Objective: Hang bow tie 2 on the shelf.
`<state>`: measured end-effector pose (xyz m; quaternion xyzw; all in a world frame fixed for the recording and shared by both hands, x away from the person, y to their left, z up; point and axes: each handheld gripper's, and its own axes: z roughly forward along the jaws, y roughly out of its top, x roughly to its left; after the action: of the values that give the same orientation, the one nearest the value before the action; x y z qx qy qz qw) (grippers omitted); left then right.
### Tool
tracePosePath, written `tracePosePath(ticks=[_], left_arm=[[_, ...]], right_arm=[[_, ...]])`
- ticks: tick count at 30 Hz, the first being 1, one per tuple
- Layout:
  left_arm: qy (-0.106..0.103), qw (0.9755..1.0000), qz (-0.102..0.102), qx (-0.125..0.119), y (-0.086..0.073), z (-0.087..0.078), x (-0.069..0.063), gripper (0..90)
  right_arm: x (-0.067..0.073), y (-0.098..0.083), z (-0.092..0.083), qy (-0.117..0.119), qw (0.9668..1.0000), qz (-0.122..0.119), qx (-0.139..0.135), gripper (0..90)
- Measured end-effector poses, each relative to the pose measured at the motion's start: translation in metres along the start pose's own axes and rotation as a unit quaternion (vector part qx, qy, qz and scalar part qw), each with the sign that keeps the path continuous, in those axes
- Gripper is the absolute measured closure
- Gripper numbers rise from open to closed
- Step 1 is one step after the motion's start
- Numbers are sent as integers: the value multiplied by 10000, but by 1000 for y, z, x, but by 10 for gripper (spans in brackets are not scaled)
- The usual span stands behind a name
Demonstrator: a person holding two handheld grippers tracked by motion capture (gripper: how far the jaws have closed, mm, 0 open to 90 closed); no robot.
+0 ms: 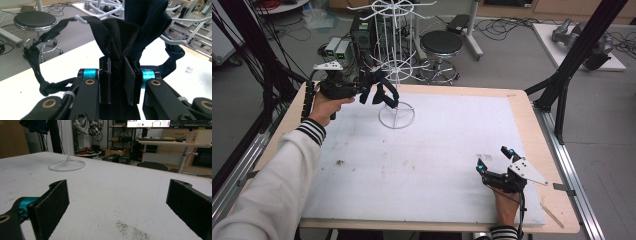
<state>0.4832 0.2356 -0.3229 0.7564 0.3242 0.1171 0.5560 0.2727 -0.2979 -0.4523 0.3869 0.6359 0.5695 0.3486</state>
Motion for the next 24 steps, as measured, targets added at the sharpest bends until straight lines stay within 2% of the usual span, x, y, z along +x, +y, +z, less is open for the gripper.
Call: tracePosePath(ticks=[10, 12, 14, 16, 18, 19, 24], left_arm=[[47, 10000, 6, 54, -3, 0, -2, 740], [79, 9999, 39, -60, -3, -2, -4, 639], [114, 9999, 36, -69, -3, -3, -6, 503], [289, 9995, 80, -41, -7, -6, -8, 339], [334, 9992, 135, -181, -10, -10, -9, 228], [422, 9987, 135, -236, -11, -12, -10, 160], [712, 9957, 327, -493, -20, -25, -20, 143]], right_arm=[[0, 0, 0, 8, 10000, 9, -2, 38], [0, 0, 0, 6, 10000, 5, 0, 39], [-1, 0, 0, 7, 10000, -12, -21, 39], [0, 0, 0, 13, 10000, 19, -11, 39], [-1, 0, 0, 17, 10000, 21, -20, 39], [-1, 0, 0, 23, 10000, 29, -13, 39], [0, 0, 0, 33, 10000, 22, -2, 39]])
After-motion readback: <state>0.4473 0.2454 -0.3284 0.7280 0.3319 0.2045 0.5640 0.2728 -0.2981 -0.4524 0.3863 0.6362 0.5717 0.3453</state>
